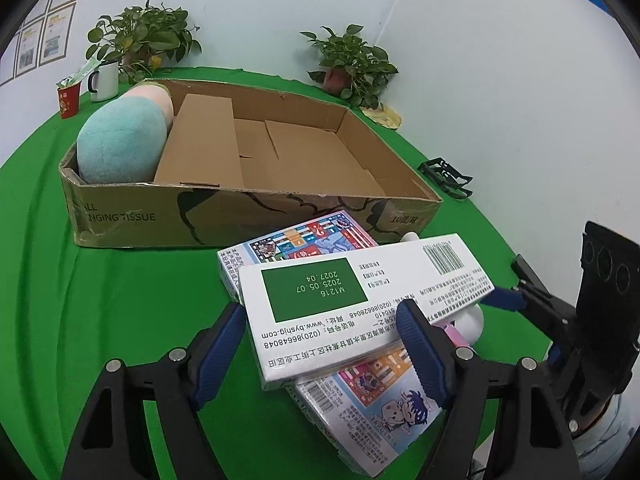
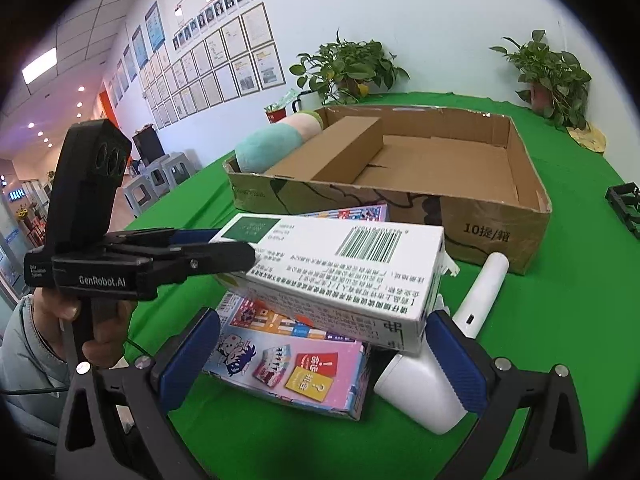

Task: Organize objects
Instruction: 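Move the left gripper to the stacked medicine and game boxes, then grasp the colorful board-game box with the left gripper and lift it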

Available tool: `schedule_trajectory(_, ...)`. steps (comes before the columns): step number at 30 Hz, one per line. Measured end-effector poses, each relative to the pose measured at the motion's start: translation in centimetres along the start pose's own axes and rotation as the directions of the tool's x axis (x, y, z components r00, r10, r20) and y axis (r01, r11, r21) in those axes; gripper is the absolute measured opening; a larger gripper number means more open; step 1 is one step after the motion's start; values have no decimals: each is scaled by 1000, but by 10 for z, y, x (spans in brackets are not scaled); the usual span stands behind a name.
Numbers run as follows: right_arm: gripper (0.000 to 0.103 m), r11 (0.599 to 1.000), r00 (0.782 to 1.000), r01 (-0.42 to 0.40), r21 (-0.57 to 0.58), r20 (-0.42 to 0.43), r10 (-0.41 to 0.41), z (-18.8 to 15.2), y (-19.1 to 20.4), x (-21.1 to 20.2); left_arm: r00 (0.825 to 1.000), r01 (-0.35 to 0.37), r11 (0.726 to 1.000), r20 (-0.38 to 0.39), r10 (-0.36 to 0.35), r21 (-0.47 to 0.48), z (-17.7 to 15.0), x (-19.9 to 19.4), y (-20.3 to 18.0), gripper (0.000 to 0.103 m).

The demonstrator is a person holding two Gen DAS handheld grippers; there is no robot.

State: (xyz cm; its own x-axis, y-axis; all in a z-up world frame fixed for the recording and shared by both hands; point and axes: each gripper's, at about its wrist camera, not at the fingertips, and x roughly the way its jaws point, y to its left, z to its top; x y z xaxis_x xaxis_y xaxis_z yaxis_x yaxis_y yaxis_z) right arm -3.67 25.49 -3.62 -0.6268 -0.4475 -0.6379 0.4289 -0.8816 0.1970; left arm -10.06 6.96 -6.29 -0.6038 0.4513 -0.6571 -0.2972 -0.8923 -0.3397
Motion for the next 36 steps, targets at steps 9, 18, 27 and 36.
schedule_trajectory(9,102,1000,997,7,-11,-73,-7,-1,6,-2,999,-38,999,-8,38,-33,3,-6,15,77)
schedule_trajectory(18,102,995,984,-69,73,-158,80,-8,9,14,992,31,994,-119,-44,-105,-34,-9,28,77)
schedule_trajectory(27,93,991,972,-64,121,-215,89,-11,16,32,971,124,972,-180,-161,-198,-42,14,38,69)
schedule_trajectory(36,89,957,955,-121,262,-234,185,-21,7,39,957,147,961,-210,-199,-236,-48,10,61,69)
